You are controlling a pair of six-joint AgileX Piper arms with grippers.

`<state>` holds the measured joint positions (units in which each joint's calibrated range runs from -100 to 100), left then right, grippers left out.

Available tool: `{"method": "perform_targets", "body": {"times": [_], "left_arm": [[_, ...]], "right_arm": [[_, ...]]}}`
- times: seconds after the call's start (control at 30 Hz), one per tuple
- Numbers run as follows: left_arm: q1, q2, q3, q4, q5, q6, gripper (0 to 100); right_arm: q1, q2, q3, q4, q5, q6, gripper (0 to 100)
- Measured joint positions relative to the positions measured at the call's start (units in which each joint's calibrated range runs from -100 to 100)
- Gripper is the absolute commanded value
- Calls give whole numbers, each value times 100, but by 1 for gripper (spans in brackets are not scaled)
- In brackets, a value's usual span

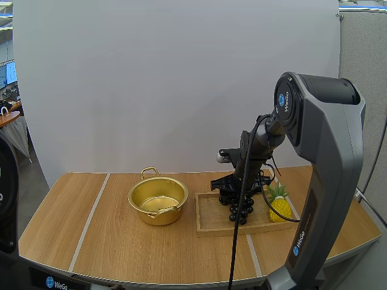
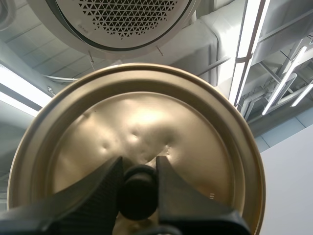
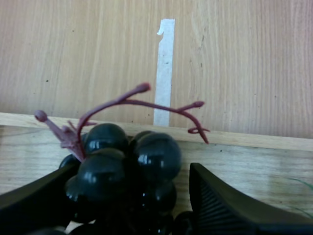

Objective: Open the pot, put the grape inside, and close it

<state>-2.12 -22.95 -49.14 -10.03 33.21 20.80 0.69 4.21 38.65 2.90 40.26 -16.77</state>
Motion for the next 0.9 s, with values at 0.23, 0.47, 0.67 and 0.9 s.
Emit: {"method": "perform_targets", "body": {"times": [0.23, 0.47, 0.67, 0.9], "left_arm": [[0, 0, 0, 0, 0, 0, 0], [0, 0, 0, 0, 0, 0, 0], [0, 0, 0, 0, 0, 0, 0], [0, 0, 0, 0, 0, 0, 0]], "right_arm": [[0, 24, 0, 0, -15, -9, 66], [7, 28, -26, 354, 77, -185, 0], [7, -156, -26, 426, 319, -237, 0], [7, -999, 25, 363, 912, -247, 0]]}}
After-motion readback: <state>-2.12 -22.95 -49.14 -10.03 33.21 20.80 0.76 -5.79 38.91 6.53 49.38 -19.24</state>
